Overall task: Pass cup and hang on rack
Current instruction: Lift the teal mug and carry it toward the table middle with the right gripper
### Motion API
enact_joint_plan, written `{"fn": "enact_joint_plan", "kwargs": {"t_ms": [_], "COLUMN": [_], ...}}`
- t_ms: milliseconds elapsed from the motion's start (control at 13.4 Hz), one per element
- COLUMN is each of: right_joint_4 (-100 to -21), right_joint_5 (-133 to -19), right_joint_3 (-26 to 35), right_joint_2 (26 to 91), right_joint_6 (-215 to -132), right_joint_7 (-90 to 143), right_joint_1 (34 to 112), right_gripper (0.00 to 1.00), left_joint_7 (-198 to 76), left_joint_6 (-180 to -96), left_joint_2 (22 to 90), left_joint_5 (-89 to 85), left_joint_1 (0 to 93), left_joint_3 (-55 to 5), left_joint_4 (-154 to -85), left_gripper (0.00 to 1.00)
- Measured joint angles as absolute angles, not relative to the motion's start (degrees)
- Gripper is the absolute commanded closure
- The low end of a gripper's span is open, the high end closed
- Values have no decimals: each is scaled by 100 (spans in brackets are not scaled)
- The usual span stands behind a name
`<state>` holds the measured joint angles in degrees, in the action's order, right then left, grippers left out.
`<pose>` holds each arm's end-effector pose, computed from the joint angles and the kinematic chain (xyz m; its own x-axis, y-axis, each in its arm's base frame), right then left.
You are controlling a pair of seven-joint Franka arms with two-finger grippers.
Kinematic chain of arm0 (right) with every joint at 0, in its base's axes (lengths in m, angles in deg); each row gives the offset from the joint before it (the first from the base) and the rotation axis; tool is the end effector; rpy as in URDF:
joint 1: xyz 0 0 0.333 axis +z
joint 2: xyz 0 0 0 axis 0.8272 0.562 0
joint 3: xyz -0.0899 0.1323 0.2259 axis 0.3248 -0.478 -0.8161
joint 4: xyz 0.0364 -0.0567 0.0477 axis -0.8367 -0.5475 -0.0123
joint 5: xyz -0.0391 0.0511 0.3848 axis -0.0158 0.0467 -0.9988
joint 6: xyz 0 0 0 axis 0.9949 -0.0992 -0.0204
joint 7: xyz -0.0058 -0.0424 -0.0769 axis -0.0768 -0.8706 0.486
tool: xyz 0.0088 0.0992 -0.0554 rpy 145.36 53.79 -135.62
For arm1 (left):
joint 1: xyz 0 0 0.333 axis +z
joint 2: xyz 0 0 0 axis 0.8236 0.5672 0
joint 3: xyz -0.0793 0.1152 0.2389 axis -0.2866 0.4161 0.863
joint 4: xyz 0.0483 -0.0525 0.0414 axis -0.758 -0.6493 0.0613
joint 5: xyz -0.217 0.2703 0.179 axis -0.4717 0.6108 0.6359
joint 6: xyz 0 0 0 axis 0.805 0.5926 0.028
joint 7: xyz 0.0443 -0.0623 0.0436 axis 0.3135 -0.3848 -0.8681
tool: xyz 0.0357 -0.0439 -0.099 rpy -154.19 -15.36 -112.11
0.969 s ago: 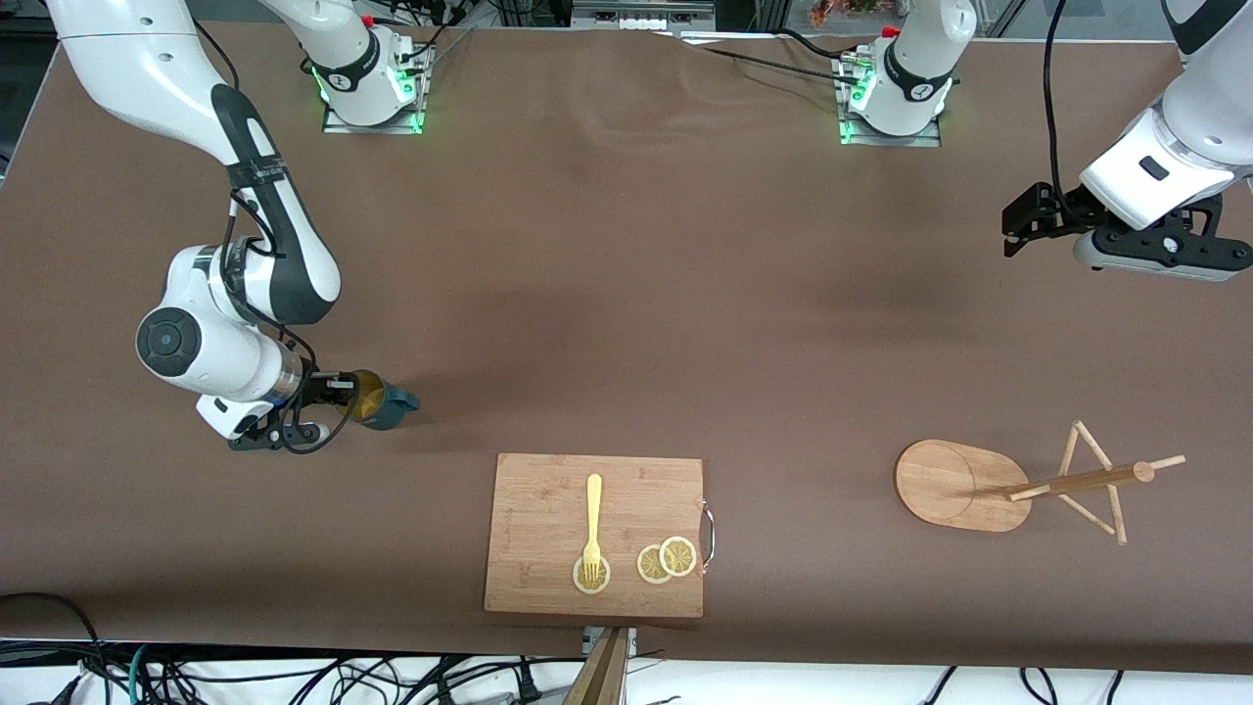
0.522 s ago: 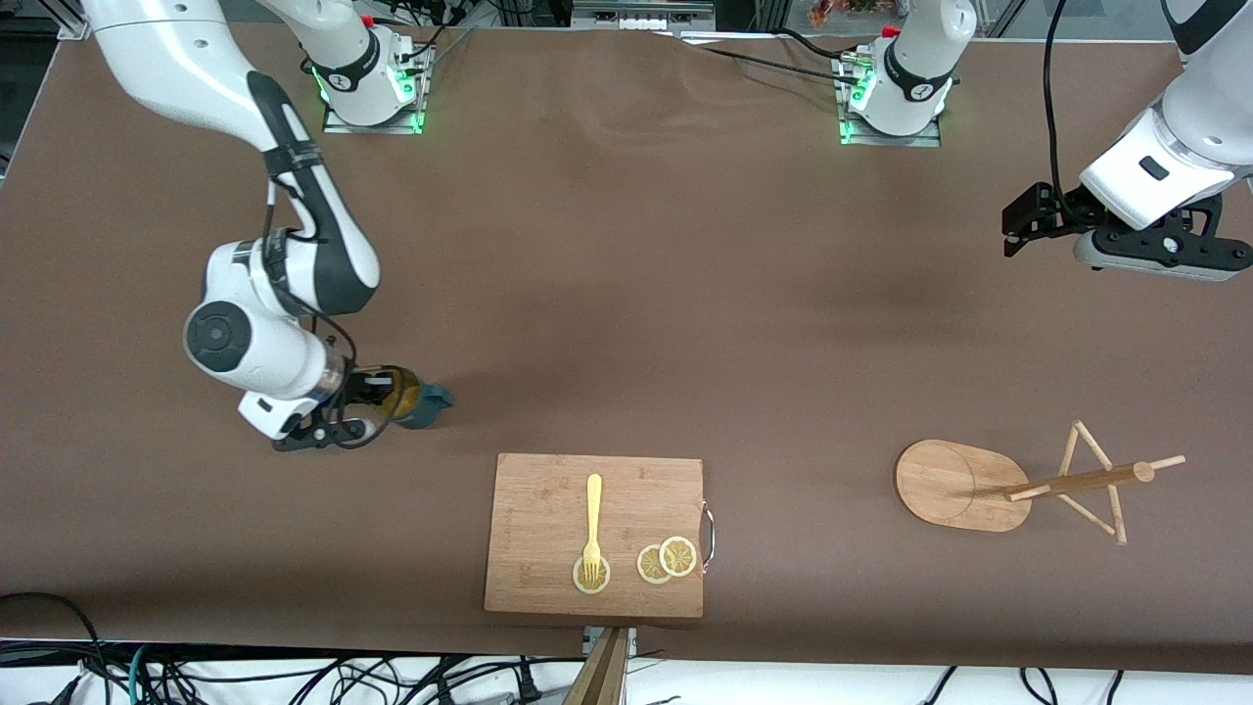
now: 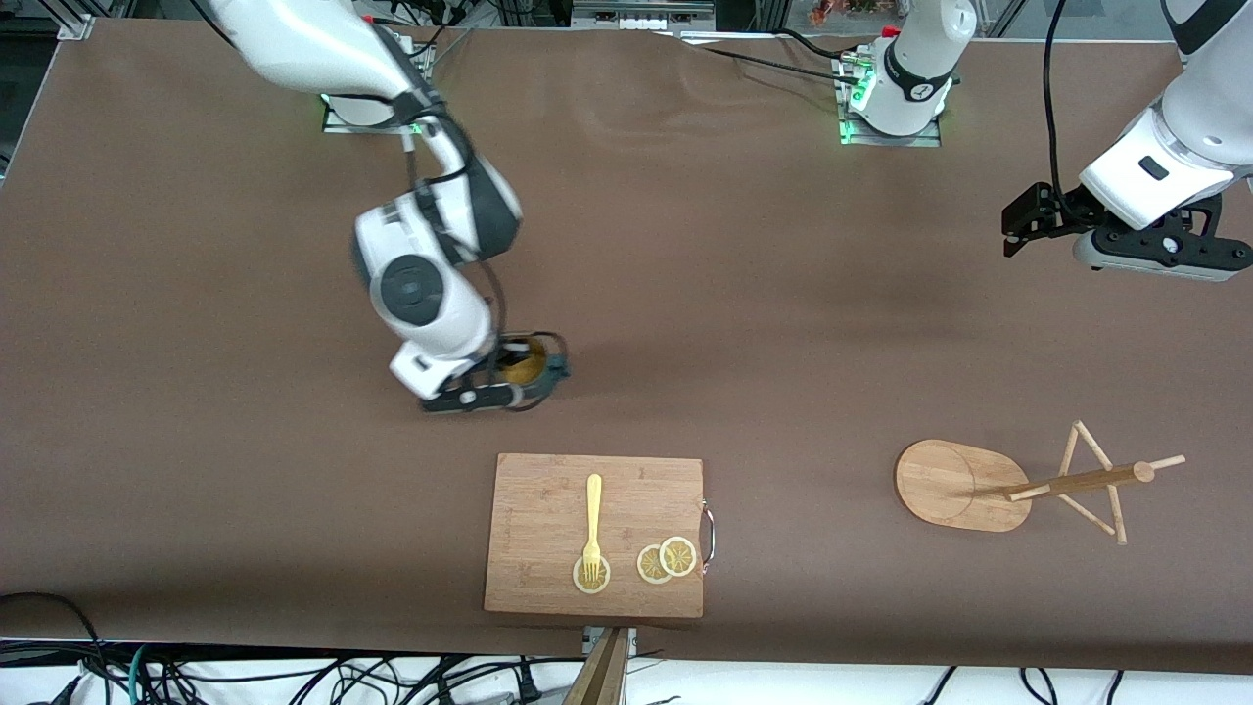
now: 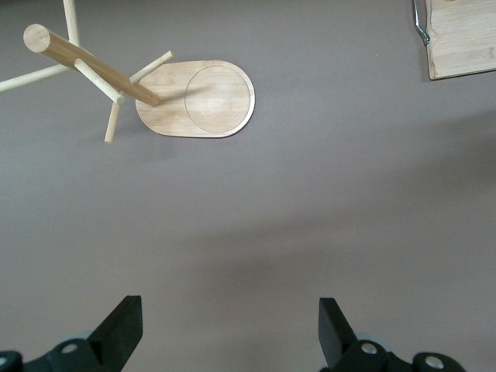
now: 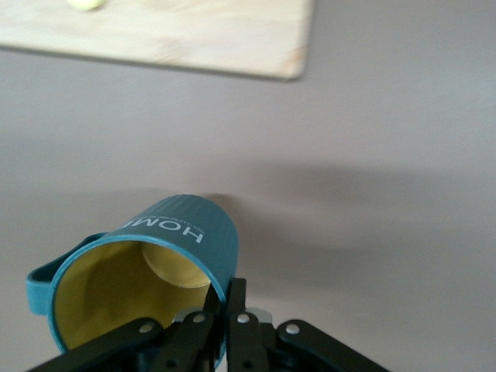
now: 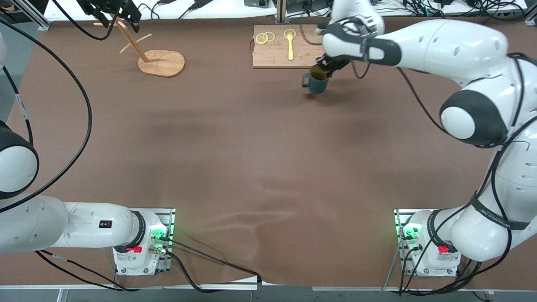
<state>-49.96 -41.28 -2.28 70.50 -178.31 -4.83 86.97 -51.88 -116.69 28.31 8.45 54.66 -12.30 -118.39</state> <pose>0.5687 0.3595 0.2533 0.9941 0.0827 -0.0706 0.0818 -0.9965 -0.0155 0.5454 -0.0557 0.5399 0.9879 -0.1550 -0.0049 -0.1551 -0.9873 -0.0348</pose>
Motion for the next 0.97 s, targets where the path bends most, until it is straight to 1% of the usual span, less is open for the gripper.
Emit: {"fn": "enact_joint_plan", "kwargs": {"t_ms": [298, 596, 745, 894, 969], "right_joint_4": [-4206, -3333, -3151, -3119, -3115], "right_joint_5": [-4129, -4129, -4129, -4129, -4129], "right_joint_3": [-228, -223, -219, -217, -212], "right_joint_2": [7625, 8265, 8457, 8479, 8479], "right_joint_6": [-17843, -17874, -17962, -17967, -17967], "right_joint_7": [-1932, -2808, -3010, -3074, -3076], "right_joint_1": [9736, 10411, 10684, 10772, 10771], "right_gripper": [100, 100, 100, 100, 96], "left_joint_7": [-5188, -5188, -5188, -5188, -5187], "left_joint_6": [-11466, -11371, -11354, -11339, -11329], "left_joint_2": [2831, 2830, 2830, 2830, 2830], "left_joint_5": [845, 845, 845, 845, 845], "left_joint_1": [5441, 5432, 5421, 5409, 5403], "left_joint_3": [-1246, -1247, -1248, -1248, -1250], "left_joint_4": [-11838, -11838, -11838, -11838, -11838], "left_gripper": [0, 0, 0, 0, 0]}}
